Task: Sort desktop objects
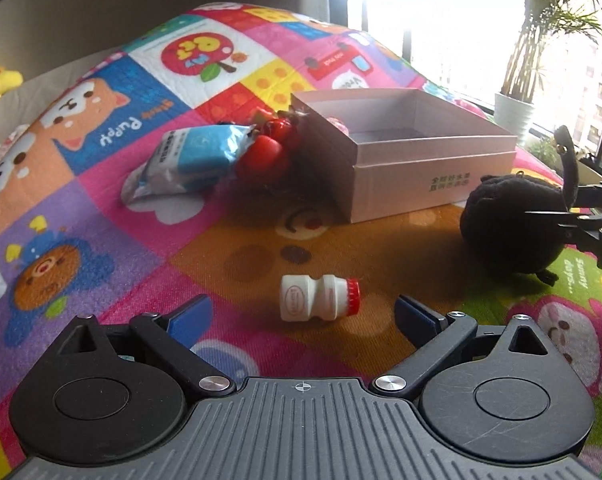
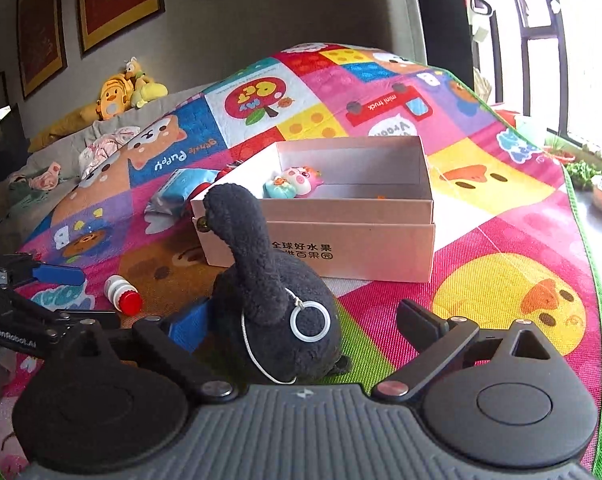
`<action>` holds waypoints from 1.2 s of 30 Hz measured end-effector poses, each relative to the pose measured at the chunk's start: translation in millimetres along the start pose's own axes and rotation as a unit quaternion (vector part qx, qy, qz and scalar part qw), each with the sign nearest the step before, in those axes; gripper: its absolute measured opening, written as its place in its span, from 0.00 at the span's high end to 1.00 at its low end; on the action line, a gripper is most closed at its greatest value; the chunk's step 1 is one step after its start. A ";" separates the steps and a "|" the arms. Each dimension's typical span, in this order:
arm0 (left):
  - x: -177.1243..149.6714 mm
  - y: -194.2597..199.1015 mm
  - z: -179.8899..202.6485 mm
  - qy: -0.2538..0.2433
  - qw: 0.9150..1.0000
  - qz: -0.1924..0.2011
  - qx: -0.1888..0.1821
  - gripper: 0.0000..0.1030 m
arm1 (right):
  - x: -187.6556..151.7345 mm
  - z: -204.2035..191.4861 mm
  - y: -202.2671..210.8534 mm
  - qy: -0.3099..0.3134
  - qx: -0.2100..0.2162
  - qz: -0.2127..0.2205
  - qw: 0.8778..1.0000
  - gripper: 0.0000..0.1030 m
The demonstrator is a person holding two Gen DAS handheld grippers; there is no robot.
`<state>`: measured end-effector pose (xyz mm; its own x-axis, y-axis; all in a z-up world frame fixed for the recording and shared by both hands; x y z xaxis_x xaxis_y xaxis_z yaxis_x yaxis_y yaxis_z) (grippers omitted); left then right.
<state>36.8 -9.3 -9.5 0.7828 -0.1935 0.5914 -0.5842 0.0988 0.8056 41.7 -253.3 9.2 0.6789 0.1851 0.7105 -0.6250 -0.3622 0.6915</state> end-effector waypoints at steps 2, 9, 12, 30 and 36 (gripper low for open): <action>3.6 -5.3 2.2 0.005 1.000 -0.006 -0.002 0.26 | -1.3 -3.4 0.5 0.010 -0.005 0.003 1.000 0.05; 5.4 -9.7 5.2 0.009 1.000 -0.008 0.008 0.43 | -2.9 -15.6 0.6 0.046 -0.013 0.007 0.999 0.05; 4.9 -7.1 9.2 -0.001 1.000 -0.008 0.004 0.54 | -2.6 -21.4 -0.3 0.060 -0.025 0.006 0.998 0.05; 113.7 36.7 58.4 -0.089 0.989 0.120 0.016 0.53 | 77.0 18.3 82.5 0.008 -0.036 0.095 0.995 0.37; 131.0 17.3 56.1 -0.058 0.993 0.102 -0.007 0.24 | 101.1 43.7 100.5 -0.013 -0.079 0.124 0.989 0.37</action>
Point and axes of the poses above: each gripper's, at about its wrist camera, not at the fingertips, and y roughly against the way its jaws point, z to its right, x to its top, the point moved 3 cm from there along -y, roughly the way its jaws point, and after that the axes turned 15 degrees about -z, right-handed, at the moved point
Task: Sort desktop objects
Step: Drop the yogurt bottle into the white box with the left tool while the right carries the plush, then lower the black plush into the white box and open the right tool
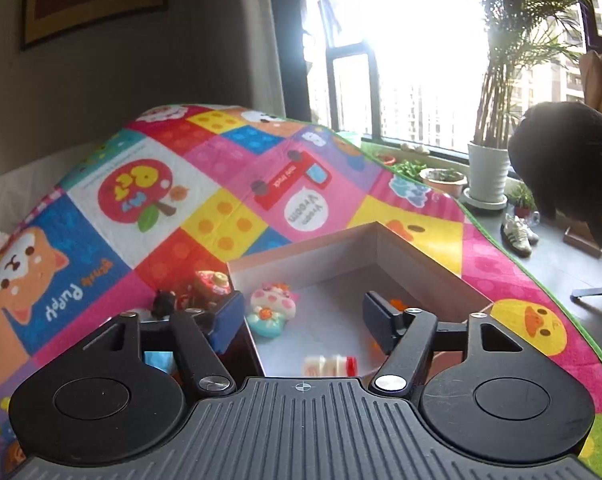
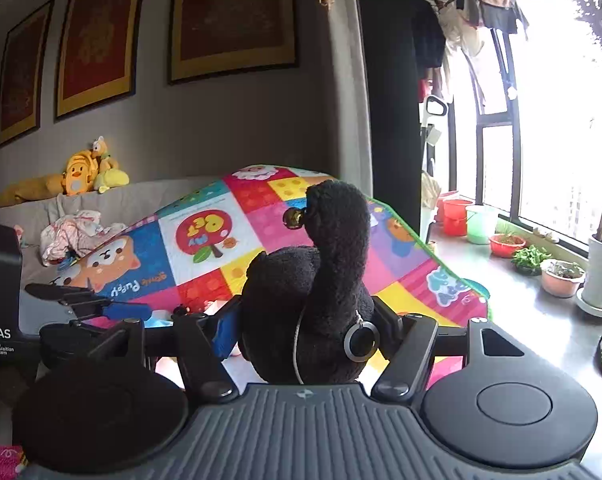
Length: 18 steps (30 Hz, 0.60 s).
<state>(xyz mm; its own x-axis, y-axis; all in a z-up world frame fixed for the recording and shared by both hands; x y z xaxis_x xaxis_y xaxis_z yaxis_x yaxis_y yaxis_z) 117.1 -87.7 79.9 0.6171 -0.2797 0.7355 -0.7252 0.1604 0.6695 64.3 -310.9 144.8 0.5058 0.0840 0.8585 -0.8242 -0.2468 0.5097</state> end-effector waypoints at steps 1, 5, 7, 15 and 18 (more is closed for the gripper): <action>-7.0 2.0 -1.1 -0.001 1.000 0.000 0.002 0.19 | 5.4 4.3 -2.3 -0.002 -0.005 -0.001 1.000 0.37; -48.5 3.6 -12.7 -0.003 0.999 -0.027 0.019 0.14 | 23.4 12.4 -38.1 -0.020 0.007 -0.043 0.999 0.37; -66.3 1.0 -21.5 0.007 0.999 -0.044 0.025 0.13 | 28.2 9.8 -70.8 -0.030 0.024 -0.083 0.996 0.37; -100.1 4.3 -51.7 0.054 0.996 -0.062 0.022 0.08 | 22.5 -20.6 -207.4 -0.052 0.047 -0.222 0.973 0.37; -106.2 3.9 -58.9 0.064 0.996 -0.067 0.019 0.08 | 22.5 -22.1 -234.8 -0.073 0.074 -0.246 0.964 0.36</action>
Point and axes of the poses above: each gripper's, at about its wrist camera, not at the fingertips, and y roughly against the way its jaws point, z to its right, x to its top, the point moved 3 cm from there along -y, roughly the way its jaws point, and after that the axes turned 15 degrees about -z, right-handed, at the moved point
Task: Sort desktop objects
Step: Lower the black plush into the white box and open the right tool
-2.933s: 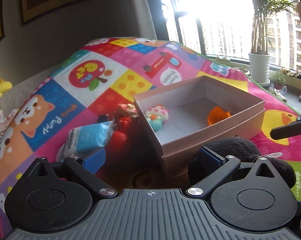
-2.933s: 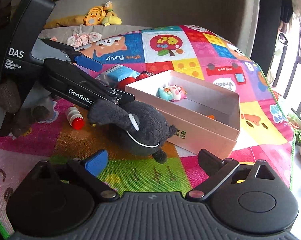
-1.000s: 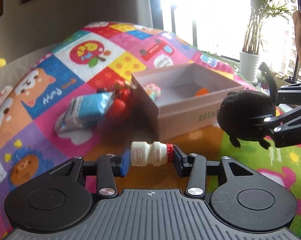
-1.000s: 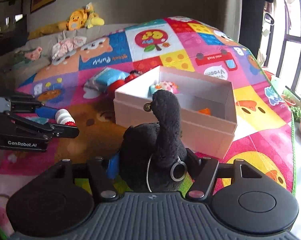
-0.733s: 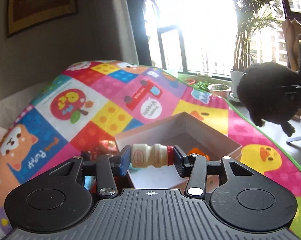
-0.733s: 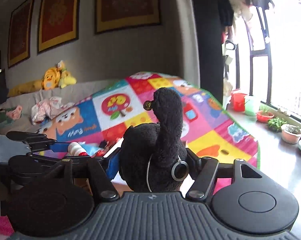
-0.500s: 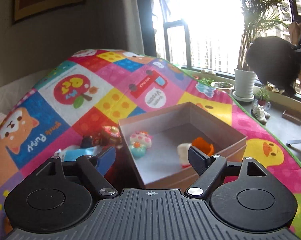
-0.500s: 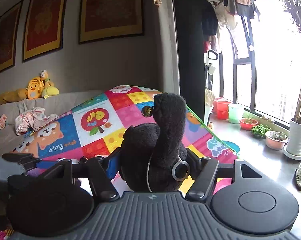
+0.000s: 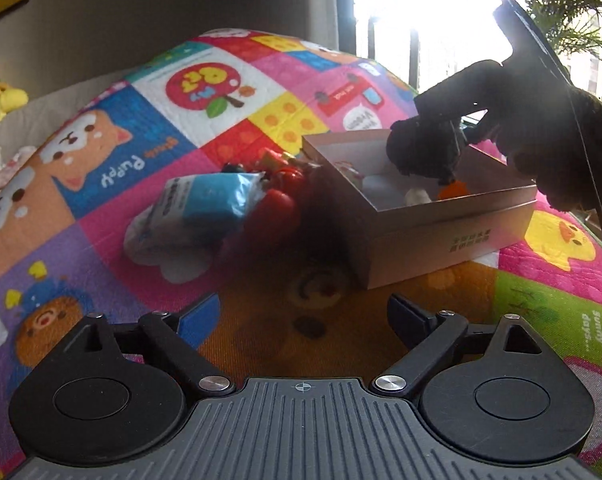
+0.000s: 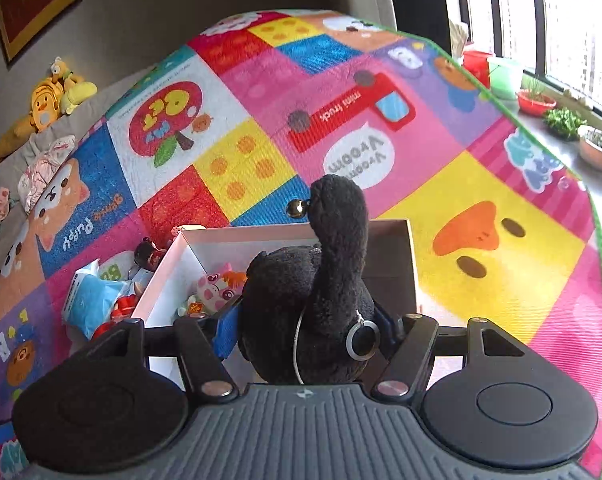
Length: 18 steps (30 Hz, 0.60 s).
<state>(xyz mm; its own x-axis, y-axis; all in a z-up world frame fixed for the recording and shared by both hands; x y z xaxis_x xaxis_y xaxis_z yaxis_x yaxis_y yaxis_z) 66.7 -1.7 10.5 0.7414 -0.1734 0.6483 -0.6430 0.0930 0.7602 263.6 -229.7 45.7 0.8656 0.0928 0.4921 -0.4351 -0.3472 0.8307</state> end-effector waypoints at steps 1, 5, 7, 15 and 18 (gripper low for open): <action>-0.9 -1.3 -2.4 0.002 1.000 -0.001 0.001 0.08 | 2.4 0.7 -4.8 -0.005 0.010 -0.008 1.000 0.35; -4.8 -6.0 -11.8 0.021 1.000 -0.005 0.002 0.08 | 2.8 0.4 -4.9 0.003 -0.009 0.000 1.000 0.31; -6.7 -7.7 -15.7 0.027 1.000 -0.005 0.002 0.08 | -0.6 3.3 7.1 0.014 -0.036 0.018 0.999 0.26; -9.5 -17.9 -21.0 0.039 0.999 -0.013 -0.006 0.07 | -5.4 -10.7 57.4 0.088 -0.159 0.126 0.975 0.40; -11.2 -16.5 -20.0 0.037 0.999 -0.008 -0.002 0.06 | -4.8 -36.3 51.3 0.118 -0.107 0.102 0.982 0.45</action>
Point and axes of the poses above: each gripper's, at about its wrist camera, not at the fingertips, and y roughly against the way its jaws point, z to its right, x to its top, the point moved 3 cm from there along -y, roughly the way its jaws point, and after that the axes turned 15 degrees about -z, right-handed, at the moved point
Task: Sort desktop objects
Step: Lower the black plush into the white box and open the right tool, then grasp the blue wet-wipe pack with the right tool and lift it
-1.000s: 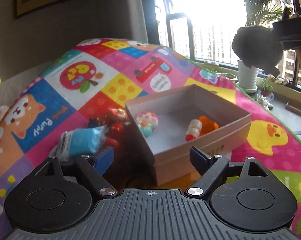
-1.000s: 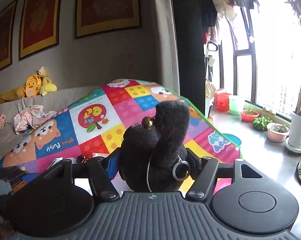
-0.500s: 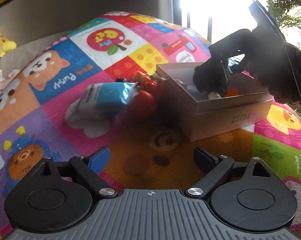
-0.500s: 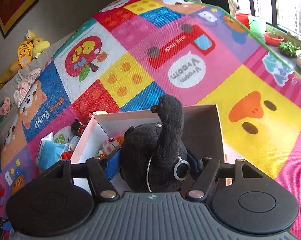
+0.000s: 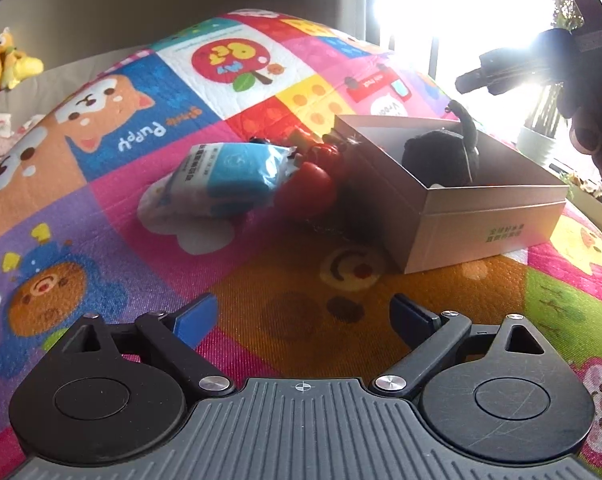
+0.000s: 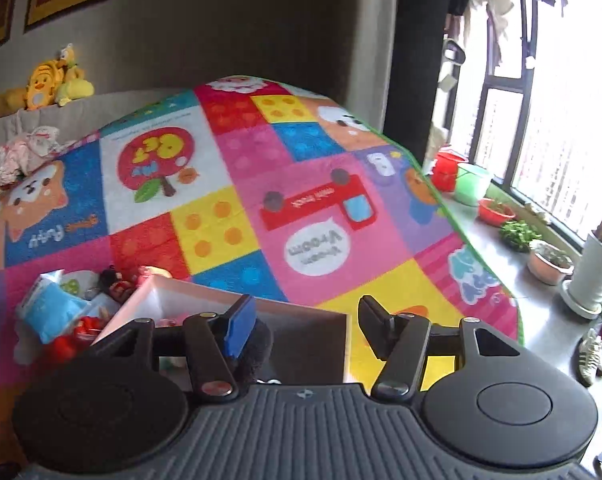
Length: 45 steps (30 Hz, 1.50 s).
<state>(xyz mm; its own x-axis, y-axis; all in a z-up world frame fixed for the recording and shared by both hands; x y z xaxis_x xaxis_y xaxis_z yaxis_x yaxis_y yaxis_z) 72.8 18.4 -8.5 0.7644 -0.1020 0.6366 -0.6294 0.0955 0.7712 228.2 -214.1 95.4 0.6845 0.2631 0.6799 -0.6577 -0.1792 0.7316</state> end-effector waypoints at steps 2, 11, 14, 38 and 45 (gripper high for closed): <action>-1.7 1.4 1.3 -0.003 1.000 0.004 0.004 0.06 | 1.3 -17.6 -14.0 0.011 0.031 -0.032 0.999 0.46; -5.8 7.0 2.5 -0.005 1.000 0.019 -0.005 0.03 | -13.5 -5.2 -59.9 -0.012 -0.011 -0.104 0.994 0.48; -4.7 5.0 1.7 -0.002 1.000 0.014 -0.007 0.03 | -19.2 6.0 -56.7 -0.007 -0.040 -0.106 0.994 0.47; -6.0 9.3 -8.3 0.023 0.999 0.019 0.017 0.02 | 14.5 -65.2 31.9 0.018 0.095 0.007 0.995 0.22; -14.6 18.8 -29.6 0.049 0.998 0.025 0.011 0.02 | 22.8 -137.4 -54.8 0.044 0.097 -0.095 0.990 0.34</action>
<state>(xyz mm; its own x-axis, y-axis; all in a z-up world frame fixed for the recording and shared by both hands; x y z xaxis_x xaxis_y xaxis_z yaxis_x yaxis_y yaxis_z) 54.0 51.0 -3.5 0.7415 0.0006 0.6710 -0.6690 0.0766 0.7393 236.7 -68.0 63.9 0.7548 0.3895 0.5278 -0.4407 -0.2947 0.8479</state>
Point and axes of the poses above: each gripper's, at about its wrist camera, not at the fingertips, and y roughly against the way its jaws point, z to its right, x to its top, the point moved 3 cm from there along -y, roughly the way its jaws point, and after that the axes turned 15 degrees about -z, right-handed, at the moved point
